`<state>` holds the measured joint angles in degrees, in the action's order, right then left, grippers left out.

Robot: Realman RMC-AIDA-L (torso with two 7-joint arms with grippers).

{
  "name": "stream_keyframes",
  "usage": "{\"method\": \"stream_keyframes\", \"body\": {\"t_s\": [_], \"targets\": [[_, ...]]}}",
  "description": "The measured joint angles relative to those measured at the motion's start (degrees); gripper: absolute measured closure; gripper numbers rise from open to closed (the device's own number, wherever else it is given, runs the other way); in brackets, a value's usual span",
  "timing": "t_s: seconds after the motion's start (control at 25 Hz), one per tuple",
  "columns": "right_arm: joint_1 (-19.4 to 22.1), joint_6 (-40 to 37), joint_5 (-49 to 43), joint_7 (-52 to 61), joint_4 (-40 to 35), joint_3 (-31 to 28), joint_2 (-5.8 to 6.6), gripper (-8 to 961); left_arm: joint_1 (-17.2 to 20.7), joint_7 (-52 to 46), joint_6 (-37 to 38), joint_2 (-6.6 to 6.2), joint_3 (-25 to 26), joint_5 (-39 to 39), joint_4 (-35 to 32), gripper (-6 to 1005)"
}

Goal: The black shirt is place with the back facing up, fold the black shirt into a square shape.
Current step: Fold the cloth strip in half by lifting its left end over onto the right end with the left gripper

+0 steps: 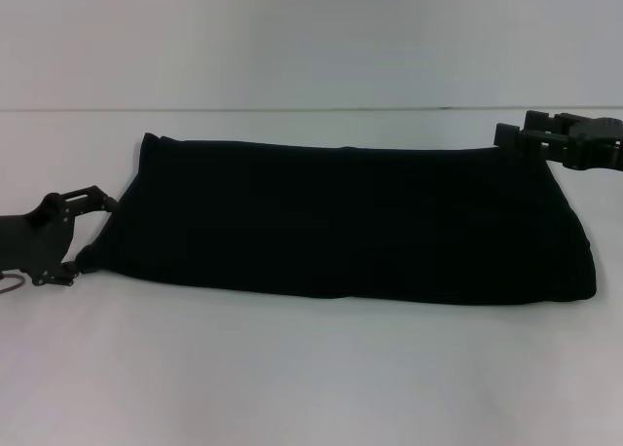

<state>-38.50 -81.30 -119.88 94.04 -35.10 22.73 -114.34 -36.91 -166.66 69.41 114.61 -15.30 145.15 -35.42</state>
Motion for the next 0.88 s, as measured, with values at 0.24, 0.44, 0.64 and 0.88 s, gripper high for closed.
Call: {"method": "stream_keyframes", "body": {"t_s": [0.24, 0.44, 0.64, 0.88], "targets": [[0.0, 0.07, 0.0, 0.0, 0.09, 0.03, 0.0, 146, 0.44, 0.07, 1.04, 0.0, 0.08, -0.15, -0.06, 50], [0.0, 0.15, 0.0, 0.0, 0.12, 0.09, 0.0, 146, 0.95, 0.77, 1.51, 0.12, 0.71, -1.21, -0.05, 50], [0.0, 0.36, 0.0, 0.0, 0.12, 0.13, 0.0, 146, 1.07, 1.01, 1.54, 0.28, 0.78, -1.25, 0.07, 51], [0.0, 0.62, 0.0, 0.0, 0.12, 0.12, 0.0, 146, 1.3, 1.0, 1.07, 0.42, 0.53, -1.32, 0.32, 51]]}}
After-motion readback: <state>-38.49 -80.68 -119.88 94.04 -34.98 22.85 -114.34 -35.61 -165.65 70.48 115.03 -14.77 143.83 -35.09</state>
